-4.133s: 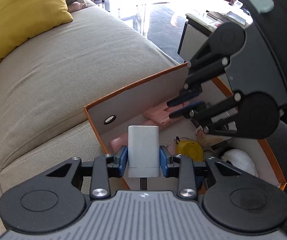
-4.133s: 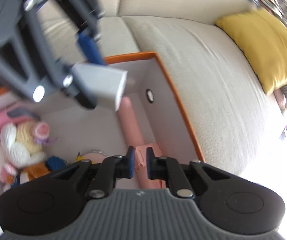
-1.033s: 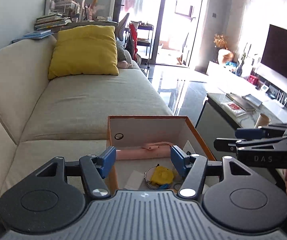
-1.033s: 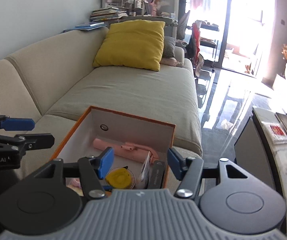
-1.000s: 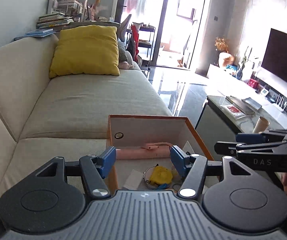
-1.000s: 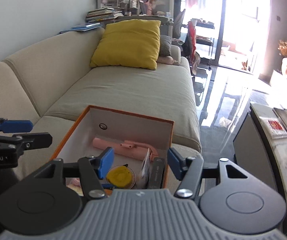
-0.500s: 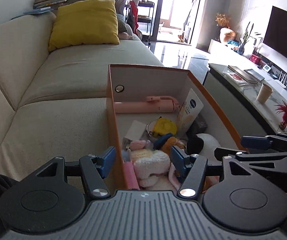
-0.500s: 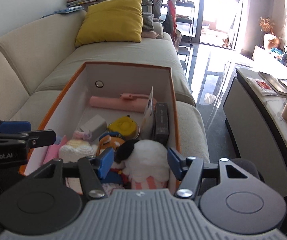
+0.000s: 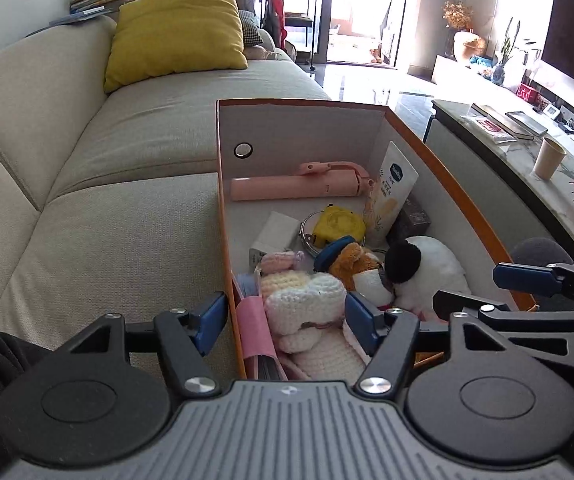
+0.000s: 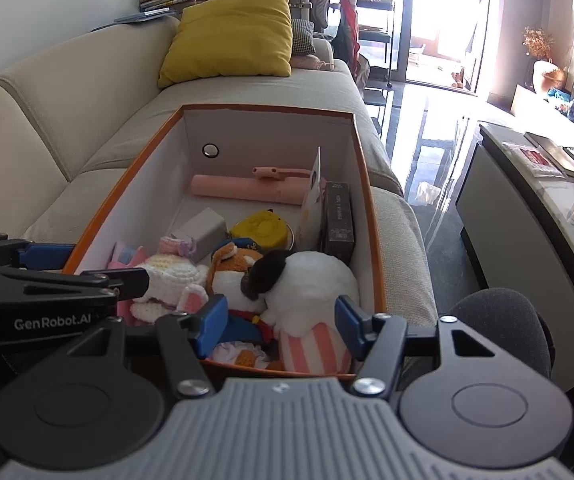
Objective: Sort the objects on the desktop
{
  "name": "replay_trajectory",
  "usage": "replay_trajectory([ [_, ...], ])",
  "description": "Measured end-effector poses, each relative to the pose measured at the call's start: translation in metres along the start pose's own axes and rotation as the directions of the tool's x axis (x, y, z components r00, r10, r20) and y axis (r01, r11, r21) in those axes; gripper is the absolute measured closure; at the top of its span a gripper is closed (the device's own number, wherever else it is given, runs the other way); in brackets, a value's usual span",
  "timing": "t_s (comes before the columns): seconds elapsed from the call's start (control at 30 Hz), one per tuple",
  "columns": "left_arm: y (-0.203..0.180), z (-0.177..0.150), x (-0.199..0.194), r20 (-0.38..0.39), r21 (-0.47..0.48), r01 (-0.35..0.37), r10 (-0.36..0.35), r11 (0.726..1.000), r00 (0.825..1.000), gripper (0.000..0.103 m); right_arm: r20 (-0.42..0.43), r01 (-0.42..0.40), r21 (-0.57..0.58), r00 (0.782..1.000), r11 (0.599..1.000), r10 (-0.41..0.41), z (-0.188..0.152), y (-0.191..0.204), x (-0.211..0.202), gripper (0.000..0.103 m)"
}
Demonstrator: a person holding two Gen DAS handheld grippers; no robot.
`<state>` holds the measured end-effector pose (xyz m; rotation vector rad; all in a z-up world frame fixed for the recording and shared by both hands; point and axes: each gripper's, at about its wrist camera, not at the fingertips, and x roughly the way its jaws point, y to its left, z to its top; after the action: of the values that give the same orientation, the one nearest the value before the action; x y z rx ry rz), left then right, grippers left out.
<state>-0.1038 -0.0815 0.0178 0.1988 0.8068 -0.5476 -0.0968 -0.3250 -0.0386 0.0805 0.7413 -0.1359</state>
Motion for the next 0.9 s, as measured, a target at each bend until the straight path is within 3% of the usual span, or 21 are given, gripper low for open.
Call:
replay_trajectory([
  [0.5, -0.0069, -0.0079, 0.0072, -0.063, -0.003, -0.031, 0.030, 1.000, 0.998, 0.027, -0.027, -0.011, 0.020, 1.000, 1.000, 0.011, -0.0085, -0.0015, 0.0021, 0.041],
  [0.9, -0.0058, -0.0085, 0.0079, -0.070, -0.009, -0.028, 0.027, 1.000, 0.997, 0.027, -0.026, -0.012, 0.020, 1.000, 1.000, 0.012, -0.0090, -0.0022, 0.0020, 0.041],
])
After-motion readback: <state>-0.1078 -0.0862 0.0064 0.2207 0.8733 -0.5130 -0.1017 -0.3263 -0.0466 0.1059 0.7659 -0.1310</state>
